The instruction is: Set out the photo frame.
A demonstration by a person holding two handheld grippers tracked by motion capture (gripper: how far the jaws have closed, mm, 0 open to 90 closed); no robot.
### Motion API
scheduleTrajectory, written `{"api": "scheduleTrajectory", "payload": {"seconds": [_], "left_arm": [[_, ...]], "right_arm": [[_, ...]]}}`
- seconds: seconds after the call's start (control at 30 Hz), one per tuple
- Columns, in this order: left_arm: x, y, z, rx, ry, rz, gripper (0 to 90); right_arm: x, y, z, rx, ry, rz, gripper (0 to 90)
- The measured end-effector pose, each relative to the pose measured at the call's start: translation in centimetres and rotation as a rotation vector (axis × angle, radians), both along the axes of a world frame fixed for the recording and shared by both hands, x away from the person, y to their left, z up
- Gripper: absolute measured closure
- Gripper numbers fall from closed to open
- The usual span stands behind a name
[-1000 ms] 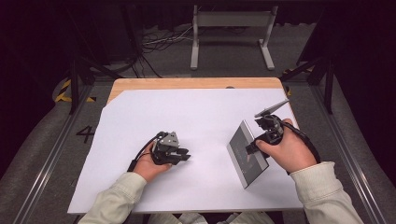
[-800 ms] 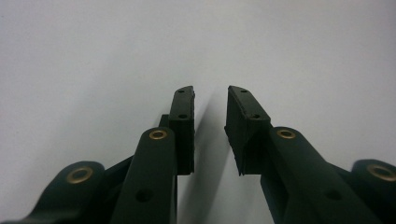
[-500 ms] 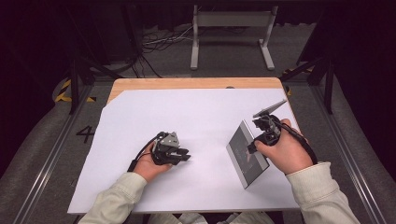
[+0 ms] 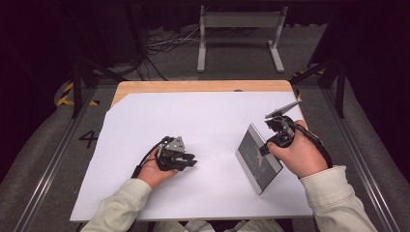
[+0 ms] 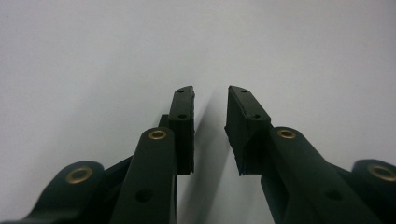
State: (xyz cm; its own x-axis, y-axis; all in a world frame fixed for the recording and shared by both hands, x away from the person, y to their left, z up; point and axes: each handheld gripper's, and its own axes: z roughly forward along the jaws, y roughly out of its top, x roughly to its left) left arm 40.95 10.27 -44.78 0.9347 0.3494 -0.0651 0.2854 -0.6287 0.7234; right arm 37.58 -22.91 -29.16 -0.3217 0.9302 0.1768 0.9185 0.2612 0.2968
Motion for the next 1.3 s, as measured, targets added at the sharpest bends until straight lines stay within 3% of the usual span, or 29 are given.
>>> {"api": "scheduleTrajectory", "payload": {"seconds": [0.2, 0.53, 0.77, 0.93, 1.07, 1.3], "left_arm": [[-0.1, 0.6, 0.0, -0.005, -0.002, 0.014, 72.7], [-0.5, 1.7, 0.0, -0.01, 0.002, 0.049, 72.7], [-1.0, 2.9, 0.0, -0.009, 0.006, 0.079, 72.5], [-1.2, 3.4, -0.1, -0.009, 0.007, 0.091, 72.4], [-1.4, 4.0, -0.1, -0.01, 0.004, 0.103, 72.4], [-1.7, 4.7, -0.1, -0.009, 0.002, 0.121, 72.3]], "right_arm": [[0.2, -0.1, 0.3, -0.008, -0.003, 0.005, 83.7], [0.7, 0.0, 1.4, -0.007, -0.018, 0.058, 83.7], [1.5, 0.4, 2.0, -0.029, -0.053, 0.164, 83.8], [1.9, 0.7, 2.3, -0.016, -0.056, 0.216, 83.8], [2.3, 0.9, 2.5, 0.007, -0.05, 0.288, 83.8], [2.8, 1.8, 2.6, -0.021, -0.059, 0.4, 83.8]]}}
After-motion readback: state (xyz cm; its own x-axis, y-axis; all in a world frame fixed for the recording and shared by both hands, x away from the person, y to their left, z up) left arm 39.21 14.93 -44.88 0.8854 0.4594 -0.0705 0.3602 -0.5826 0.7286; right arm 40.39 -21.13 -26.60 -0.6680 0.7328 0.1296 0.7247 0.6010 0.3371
